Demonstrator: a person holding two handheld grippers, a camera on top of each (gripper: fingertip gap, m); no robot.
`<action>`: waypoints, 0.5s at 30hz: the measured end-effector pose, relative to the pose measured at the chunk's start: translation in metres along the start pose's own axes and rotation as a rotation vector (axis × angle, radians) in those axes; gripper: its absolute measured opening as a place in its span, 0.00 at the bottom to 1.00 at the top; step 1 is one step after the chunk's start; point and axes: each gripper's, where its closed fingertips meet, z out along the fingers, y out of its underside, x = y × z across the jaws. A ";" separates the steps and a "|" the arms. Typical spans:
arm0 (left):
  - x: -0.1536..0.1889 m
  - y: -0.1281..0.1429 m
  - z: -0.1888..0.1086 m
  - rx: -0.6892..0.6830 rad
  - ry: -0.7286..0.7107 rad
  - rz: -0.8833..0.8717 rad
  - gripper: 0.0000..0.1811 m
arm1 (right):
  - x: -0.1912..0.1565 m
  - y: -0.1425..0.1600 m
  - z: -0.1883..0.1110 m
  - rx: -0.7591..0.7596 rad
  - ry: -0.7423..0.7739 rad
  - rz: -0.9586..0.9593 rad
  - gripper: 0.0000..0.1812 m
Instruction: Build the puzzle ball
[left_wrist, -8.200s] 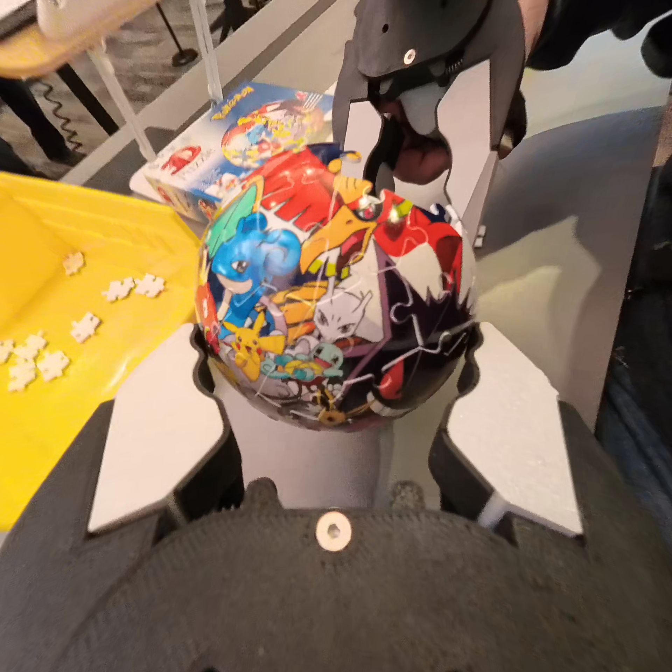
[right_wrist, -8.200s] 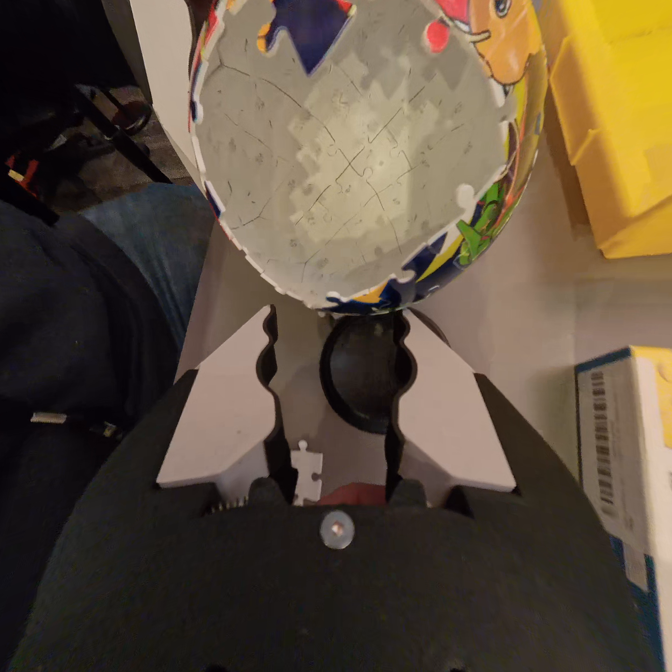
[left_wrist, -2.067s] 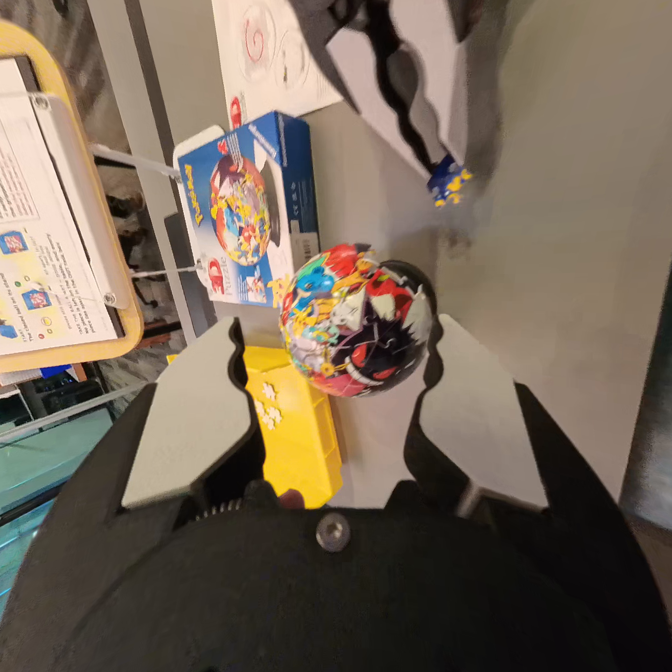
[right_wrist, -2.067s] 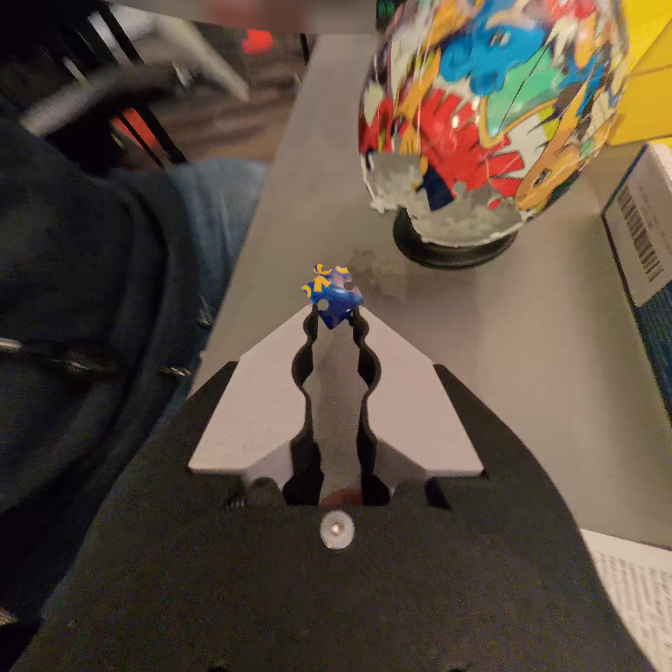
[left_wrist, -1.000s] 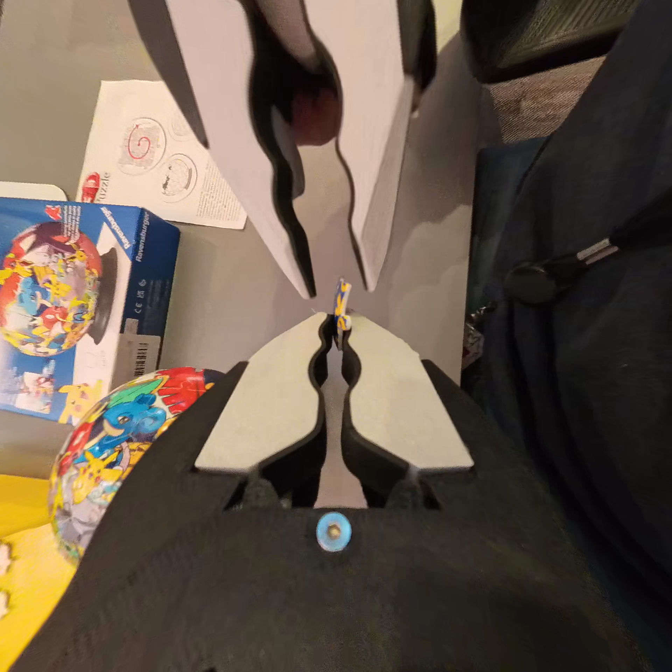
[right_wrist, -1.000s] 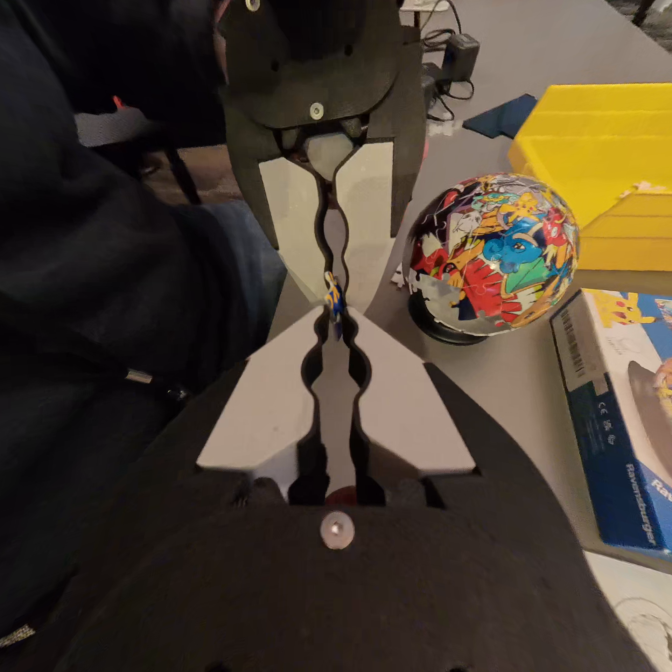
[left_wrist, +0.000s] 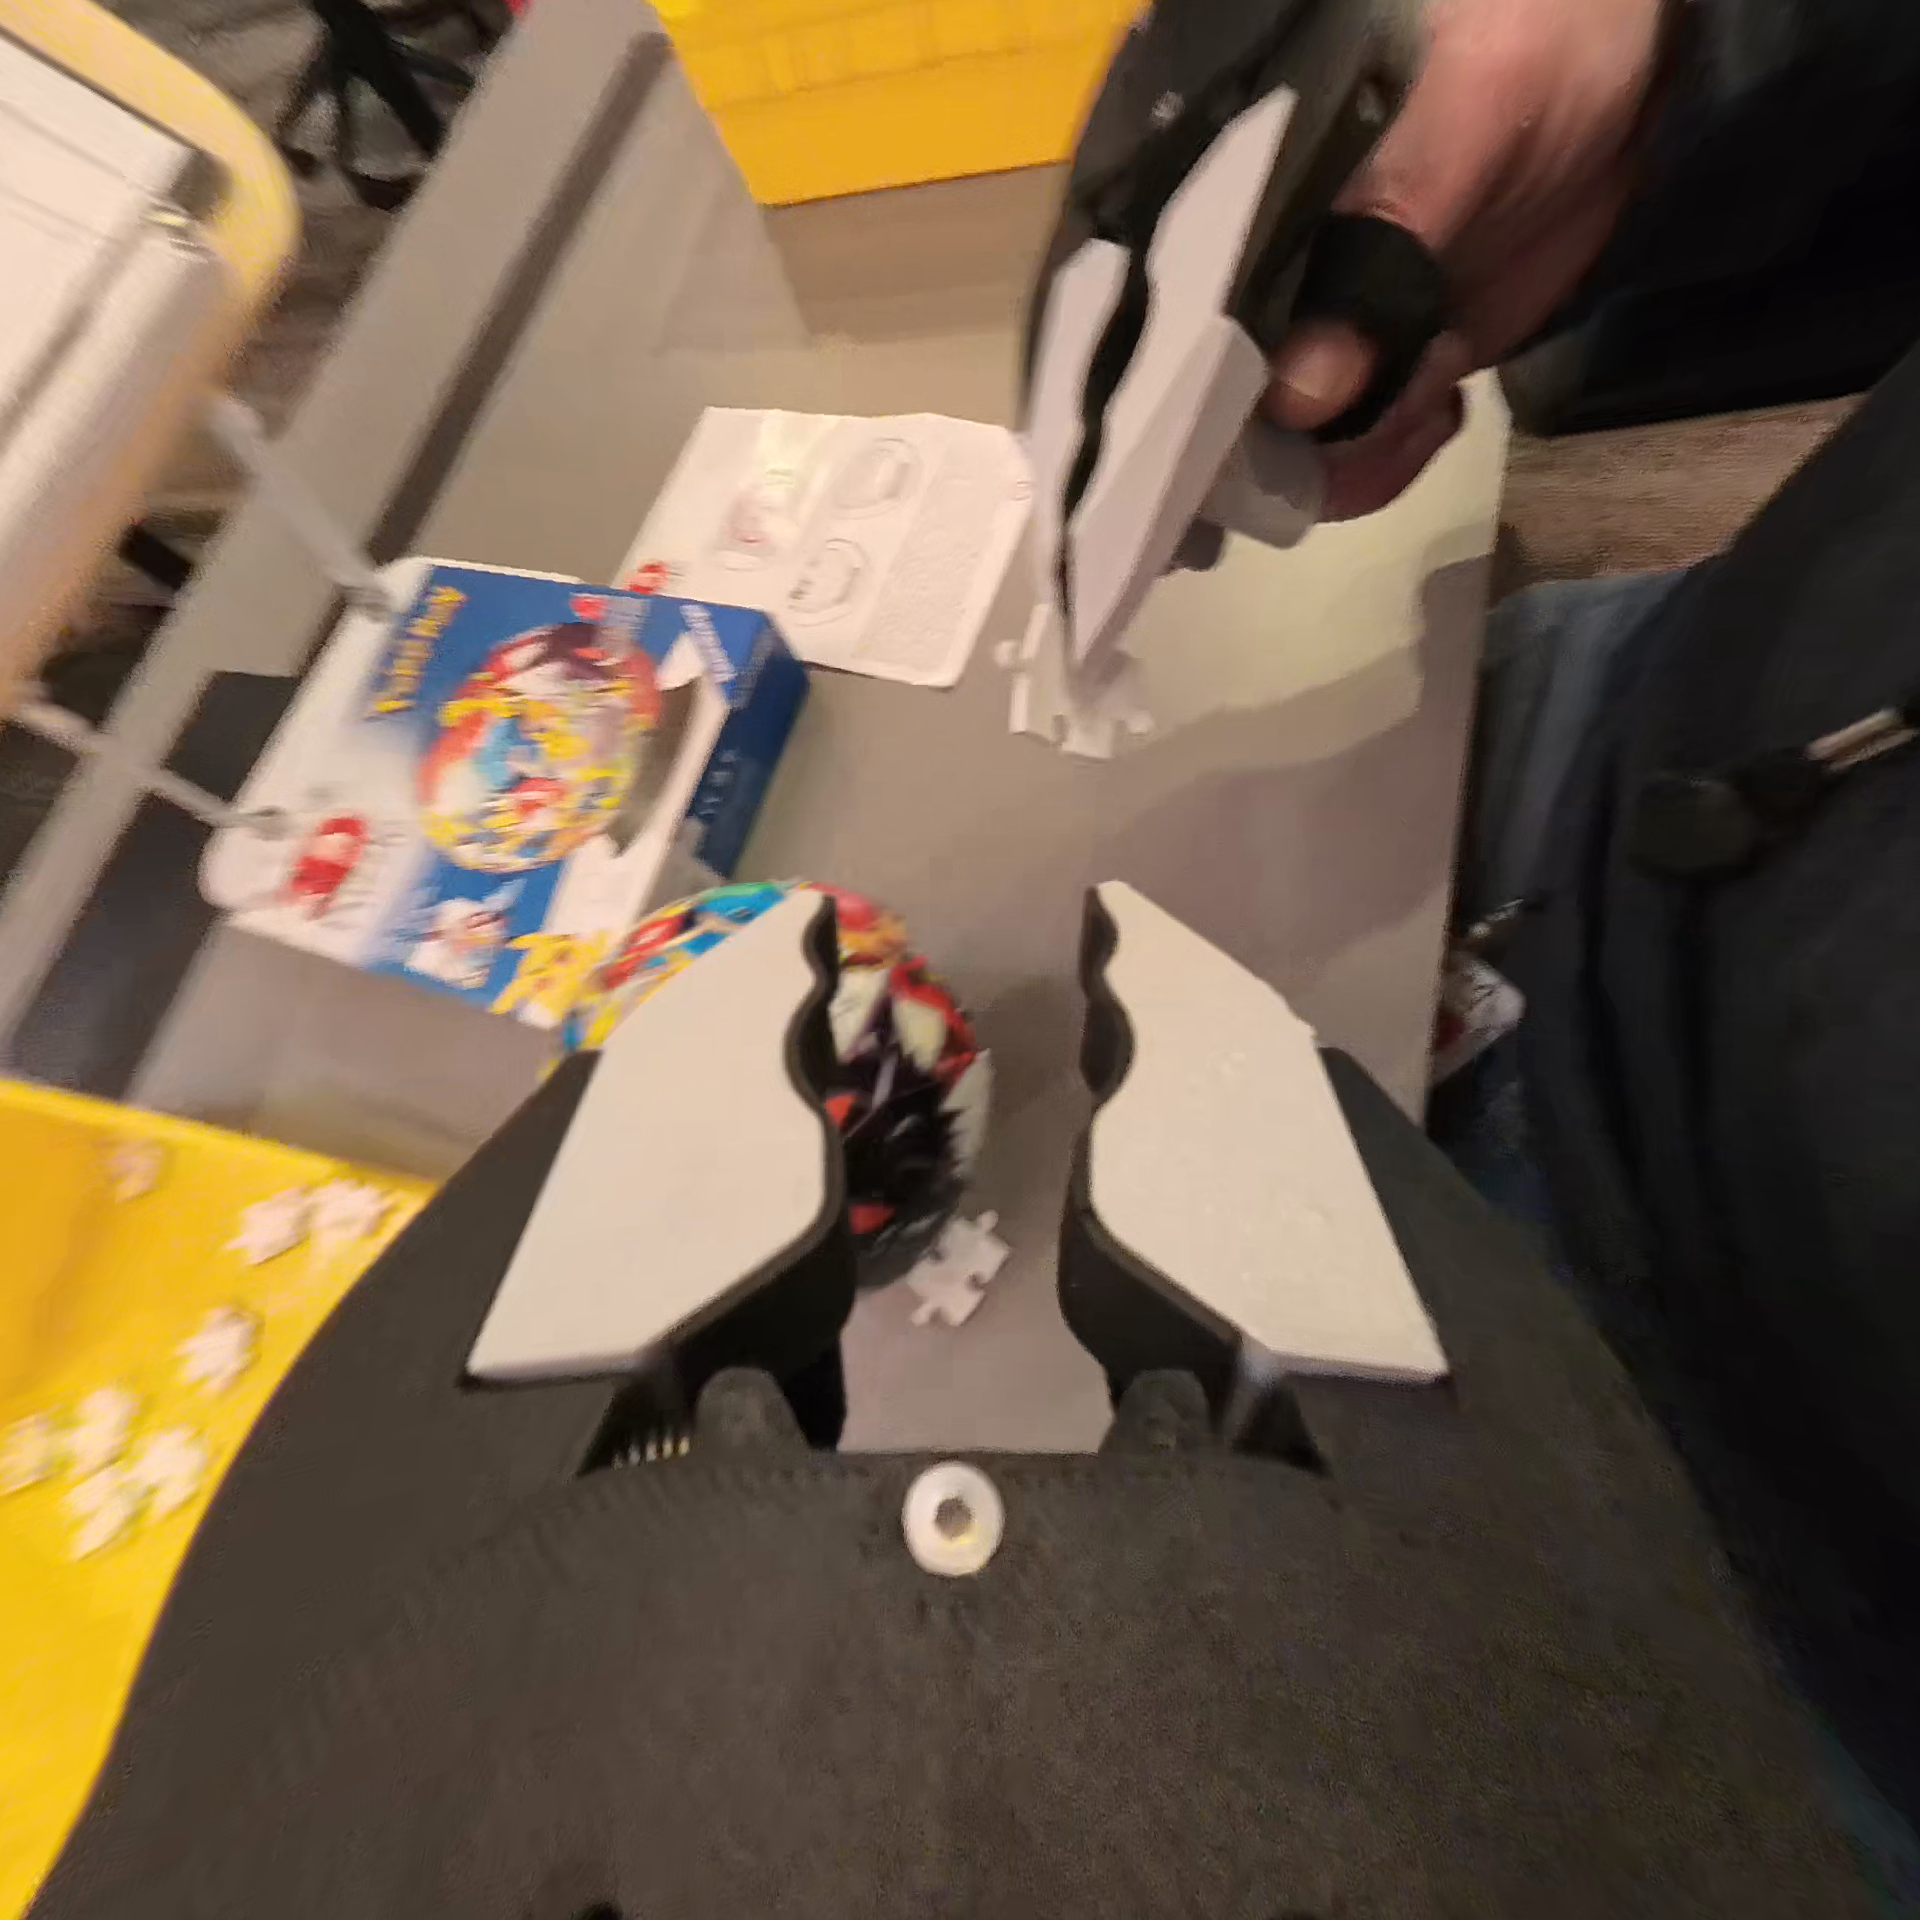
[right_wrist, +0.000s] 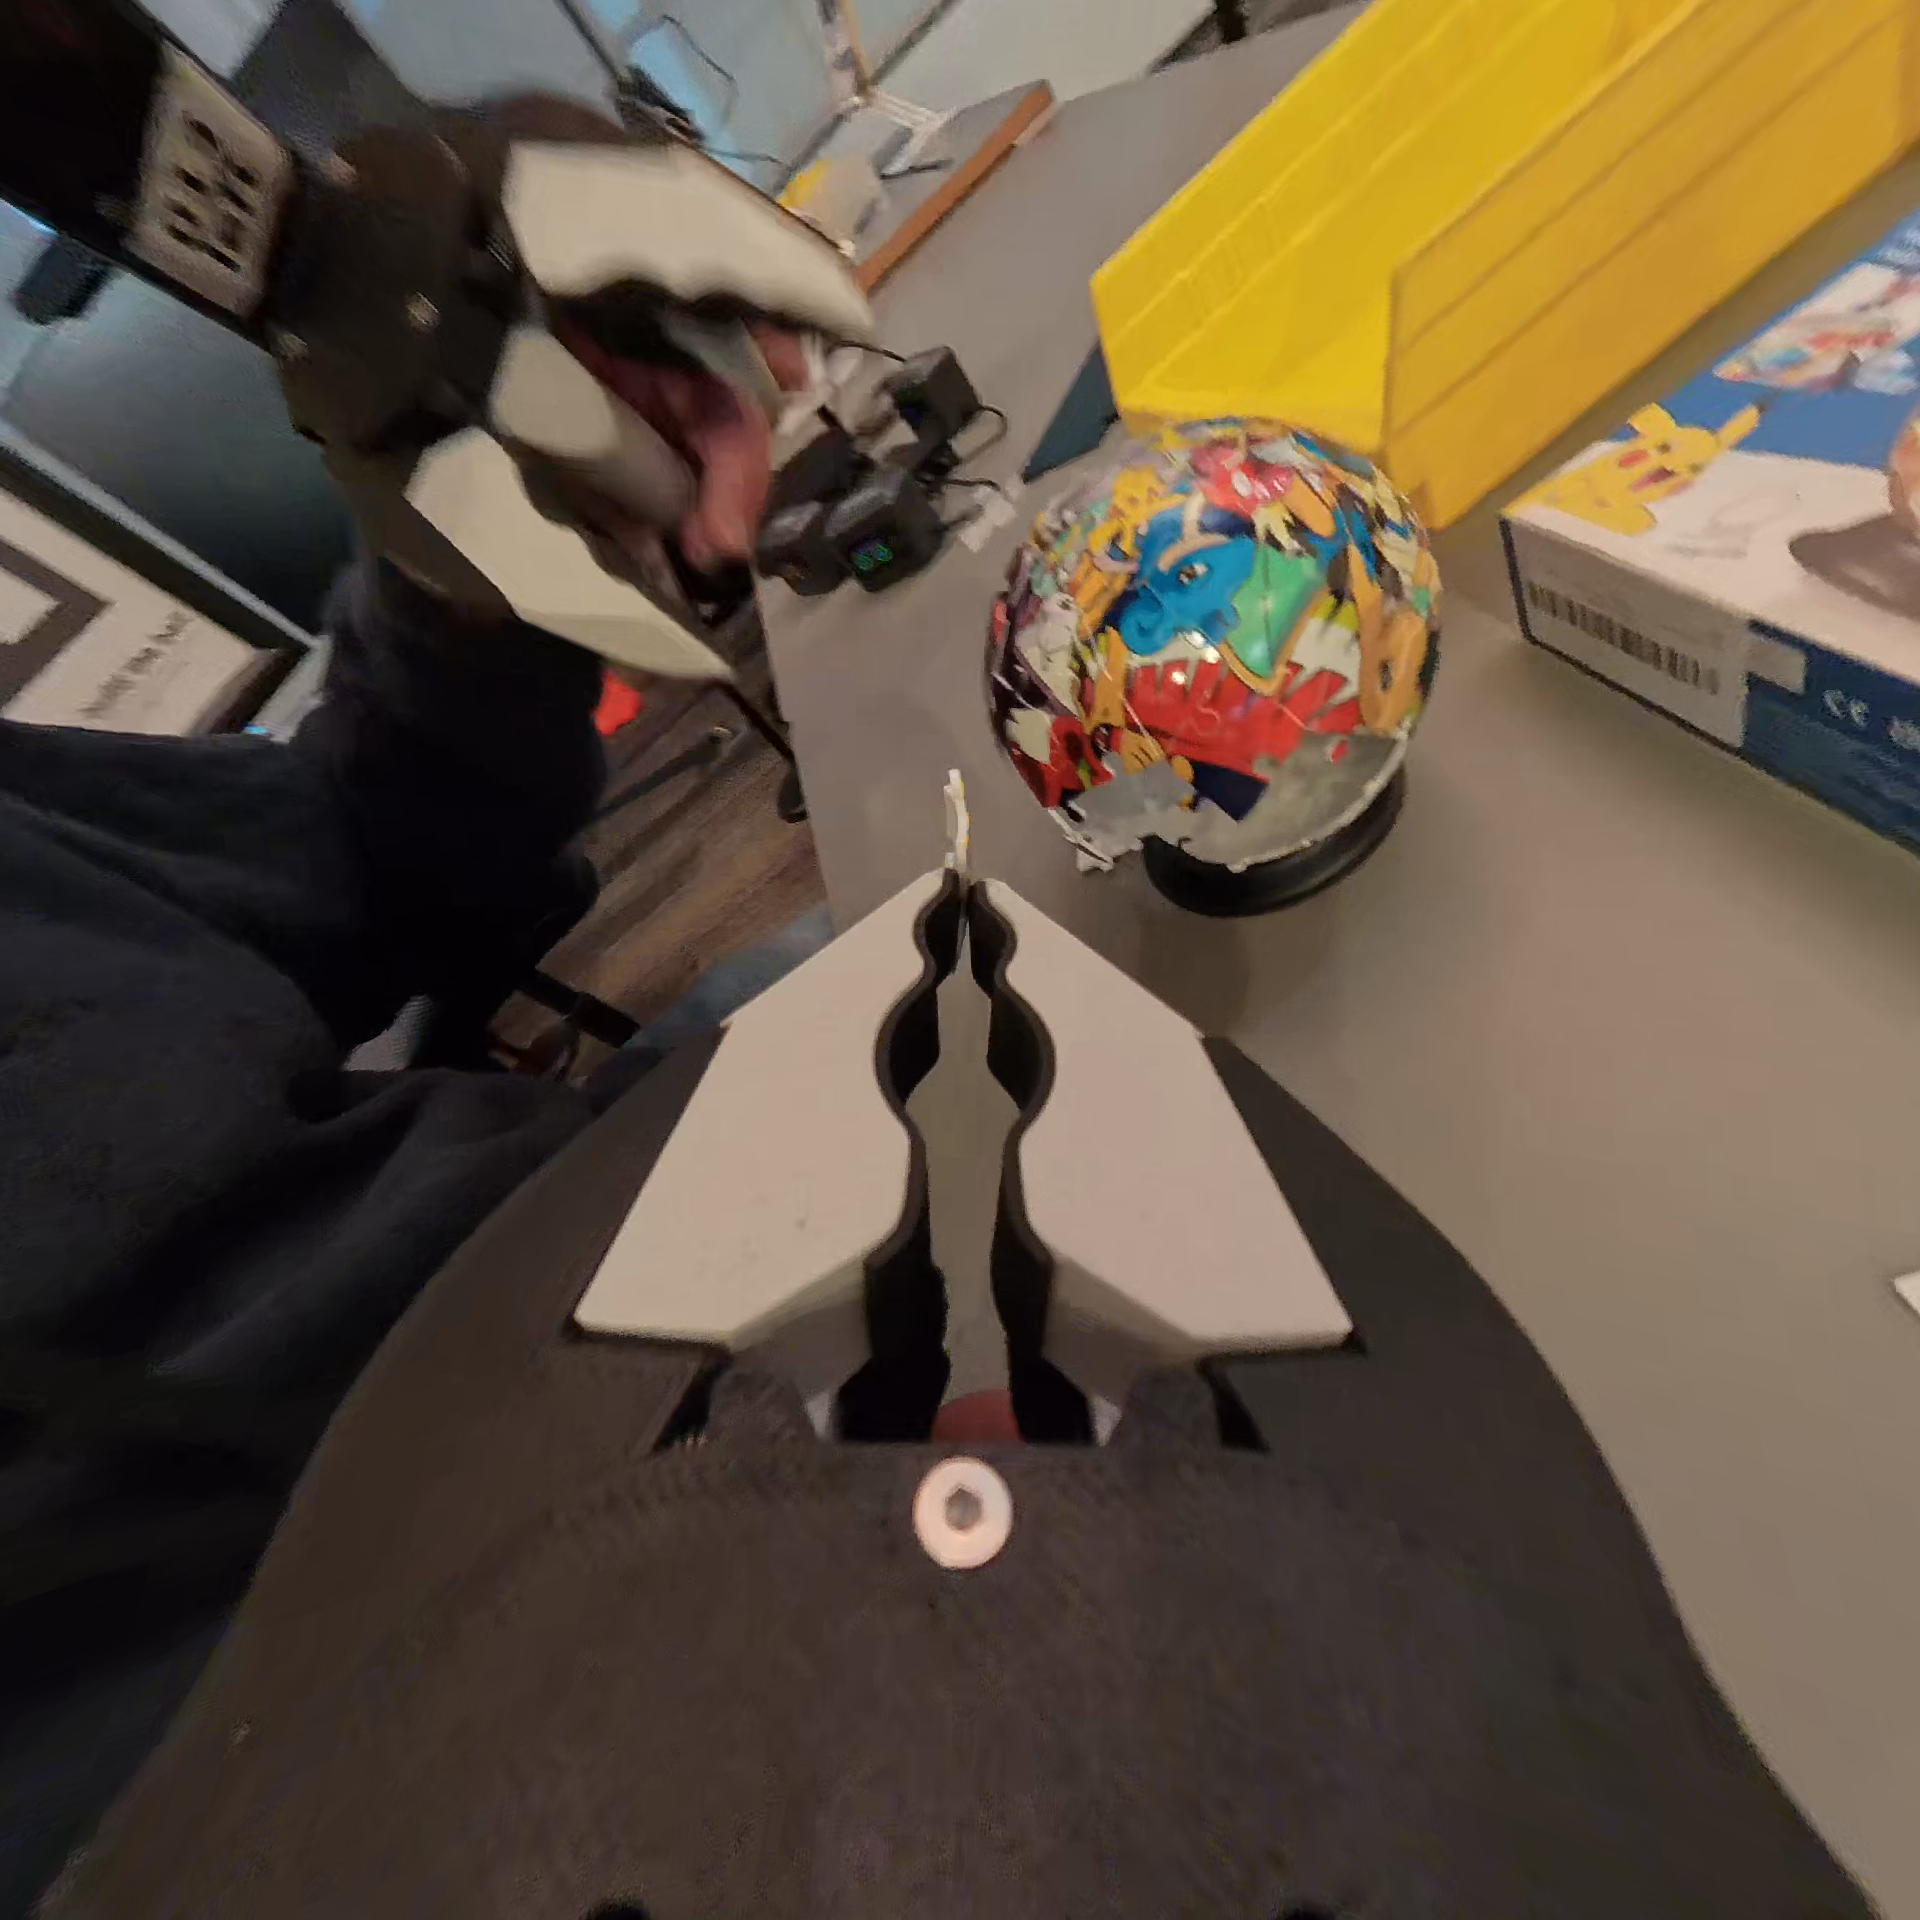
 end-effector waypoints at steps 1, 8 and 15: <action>-0.010 0.002 -0.010 -0.002 -0.029 0.023 0.32 | 0.005 0.006 0.004 -0.014 0.042 0.001 0.00; -0.067 0.058 -0.025 -0.052 -0.078 0.206 0.79 | 0.037 0.021 0.023 0.010 0.195 0.148 0.00; -0.063 0.097 0.025 -0.047 0.194 0.263 0.81 | 0.053 0.039 0.024 -0.012 0.242 0.216 0.00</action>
